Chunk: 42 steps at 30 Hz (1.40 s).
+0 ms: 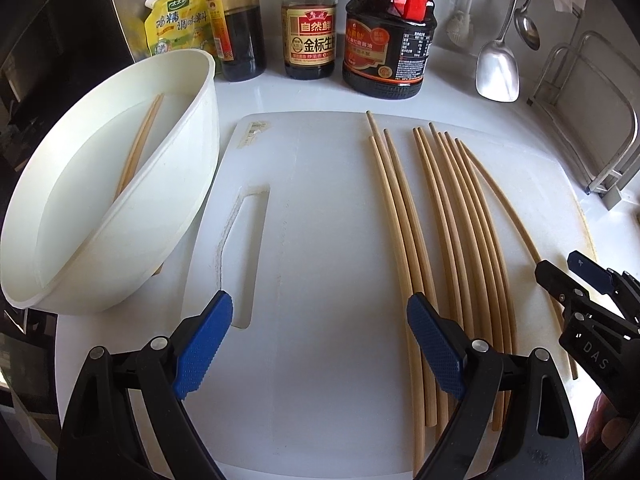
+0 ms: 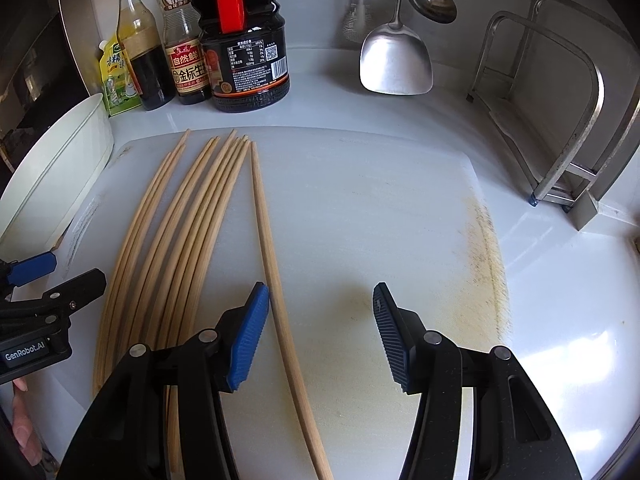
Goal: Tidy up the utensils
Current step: 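Close the left gripper on a chopstick while the right gripper grasps another, then lift and carry both held chopsticks over the water basin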
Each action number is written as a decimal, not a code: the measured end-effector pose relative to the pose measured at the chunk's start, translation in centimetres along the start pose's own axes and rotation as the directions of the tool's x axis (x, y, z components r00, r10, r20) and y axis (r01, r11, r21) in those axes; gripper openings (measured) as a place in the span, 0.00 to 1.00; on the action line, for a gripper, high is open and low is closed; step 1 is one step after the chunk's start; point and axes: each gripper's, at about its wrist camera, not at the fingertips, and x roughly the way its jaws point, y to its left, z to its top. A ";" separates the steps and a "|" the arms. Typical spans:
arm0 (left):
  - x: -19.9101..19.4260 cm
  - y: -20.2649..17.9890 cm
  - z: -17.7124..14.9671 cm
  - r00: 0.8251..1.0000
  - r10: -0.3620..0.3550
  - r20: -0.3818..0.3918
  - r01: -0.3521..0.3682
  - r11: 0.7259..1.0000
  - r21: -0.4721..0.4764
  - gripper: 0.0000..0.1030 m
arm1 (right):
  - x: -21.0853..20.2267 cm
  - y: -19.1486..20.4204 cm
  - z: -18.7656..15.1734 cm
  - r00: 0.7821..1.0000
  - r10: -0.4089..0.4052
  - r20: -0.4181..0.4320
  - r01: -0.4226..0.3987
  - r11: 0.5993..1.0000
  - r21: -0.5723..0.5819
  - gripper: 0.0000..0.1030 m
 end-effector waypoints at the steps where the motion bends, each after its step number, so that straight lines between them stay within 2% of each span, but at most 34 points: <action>1: 0.1 -0.1 0.0 1.000 0.003 -0.001 -0.003 1.000 0.001 0.85 | 0.0 -0.1 0.0 1.000 0.001 0.001 -0.001 1.000 0.002 0.50; 15: 0.7 -0.8 0.0 1.000 0.022 0.003 -0.022 1.000 -0.003 0.92 | -0.1 -0.2 -0.1 1.000 0.000 0.007 0.000 1.000 0.004 0.50; 22: 1.0 -1.2 -0.1 0.999 0.049 0.004 -0.049 0.999 0.000 0.92 | 0.1 0.0 0.2 1.000 -0.002 0.019 0.002 1.000 -0.011 0.50; 25: 0.9 -1.3 -0.1 1.000 0.027 0.016 -0.027 1.000 0.005 0.84 | 0.2 0.2 0.3 1.000 0.003 0.026 -0.003 1.000 -0.022 0.50; 27: 0.7 -1.6 -0.1 1.000 0.004 0.023 -0.004 1.000 0.009 0.71 | 0.3 0.3 0.4 1.000 0.012 0.028 -0.011 0.999 -0.033 0.50; 28: 0.6 -1.8 -0.2 1.000 -0.001 0.028 0.000 1.000 0.018 0.67 | 0.4 0.4 0.4 0.999 0.016 0.028 -0.015 0.999 -0.040 0.49; 30: 0.3 -2.4 -0.3 0.999 -0.002 0.041 0.001 0.999 0.036 0.52 | 0.4 0.7 0.5 0.999 0.029 0.030 -0.028 0.998 -0.056 0.45; 31: 0.3 -2.6 -0.3 0.999 -0.006 0.046 0.004 0.999 0.042 0.48 | 0.4 0.9 0.6 0.999 0.035 0.031 -0.033 0.997 -0.066 0.41; 33: 0.1 -3.0 -0.3 0.999 -0.022 0.049 0.019 0.998 0.052 0.28 | 0.4 1.3 0.6 0.998 0.048 0.031 -0.045 0.995 -0.086 0.34; 36: 0.1 -3.4 -0.3 0.998 -0.033 0.045 0.030 0.997 0.067 0.08 | 0.3 1.7 0.6 0.998 0.064 0.029 -0.061 0.993 -0.097 0.13; 37: 0.1 -3.5 -0.4 0.999 -0.029 0.047 0.025 0.997 0.071 0.08 | 0.3 1.7 0.6 0.997 0.066 0.029 -0.063 0.994 -0.093 0.07; 42: 0.0 -3.1 -0.3 0.998 -0.042 0.040 0.039 0.997 0.062 0.07 | 0.1 1.3 0.5 0.995 0.101 0.023 -0.099 0.993 -0.061 0.06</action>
